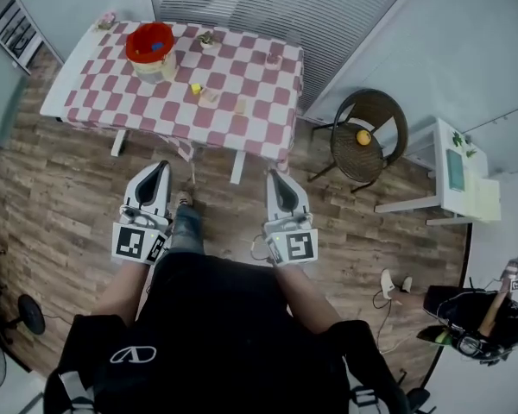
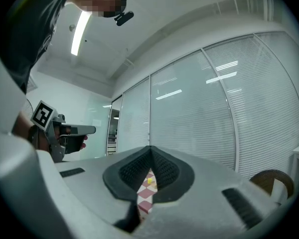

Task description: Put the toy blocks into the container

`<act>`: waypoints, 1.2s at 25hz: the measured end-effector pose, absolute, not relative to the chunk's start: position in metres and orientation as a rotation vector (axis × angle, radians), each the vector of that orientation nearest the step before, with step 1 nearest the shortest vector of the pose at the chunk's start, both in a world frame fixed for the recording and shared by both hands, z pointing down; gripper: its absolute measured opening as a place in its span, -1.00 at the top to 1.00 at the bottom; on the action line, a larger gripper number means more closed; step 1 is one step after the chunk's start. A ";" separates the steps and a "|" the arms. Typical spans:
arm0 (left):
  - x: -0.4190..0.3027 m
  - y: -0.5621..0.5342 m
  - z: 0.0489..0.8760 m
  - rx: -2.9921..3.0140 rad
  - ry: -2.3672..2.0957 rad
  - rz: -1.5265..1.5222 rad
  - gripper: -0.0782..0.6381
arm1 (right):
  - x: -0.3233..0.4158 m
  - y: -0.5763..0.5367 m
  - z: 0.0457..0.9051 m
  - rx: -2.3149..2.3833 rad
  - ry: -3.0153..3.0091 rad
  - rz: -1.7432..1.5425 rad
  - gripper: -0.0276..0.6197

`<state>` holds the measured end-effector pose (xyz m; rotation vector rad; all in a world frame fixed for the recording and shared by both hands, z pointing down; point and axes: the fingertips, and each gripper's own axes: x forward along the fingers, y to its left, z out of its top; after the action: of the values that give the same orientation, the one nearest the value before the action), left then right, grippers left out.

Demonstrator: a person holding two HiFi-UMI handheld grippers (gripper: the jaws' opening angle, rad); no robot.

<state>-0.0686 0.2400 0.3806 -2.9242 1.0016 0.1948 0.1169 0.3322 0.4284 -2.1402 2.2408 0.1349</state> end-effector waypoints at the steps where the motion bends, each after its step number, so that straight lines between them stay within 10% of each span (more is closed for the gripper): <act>1: -0.065 0.230 0.383 -2.932 0.990 0.190 0.76 | 0.121 0.323 0.430 -2.150 2.238 0.134 0.90; 30: 0.031 -0.058 0.385 -3.041 0.765 0.279 0.76 | 0.185 0.050 0.450 -2.348 2.193 0.017 0.90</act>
<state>0.0308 -0.0579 0.3850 -3.0414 0.7648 0.2786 0.1846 0.0501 0.4498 -2.3481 2.1926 0.0166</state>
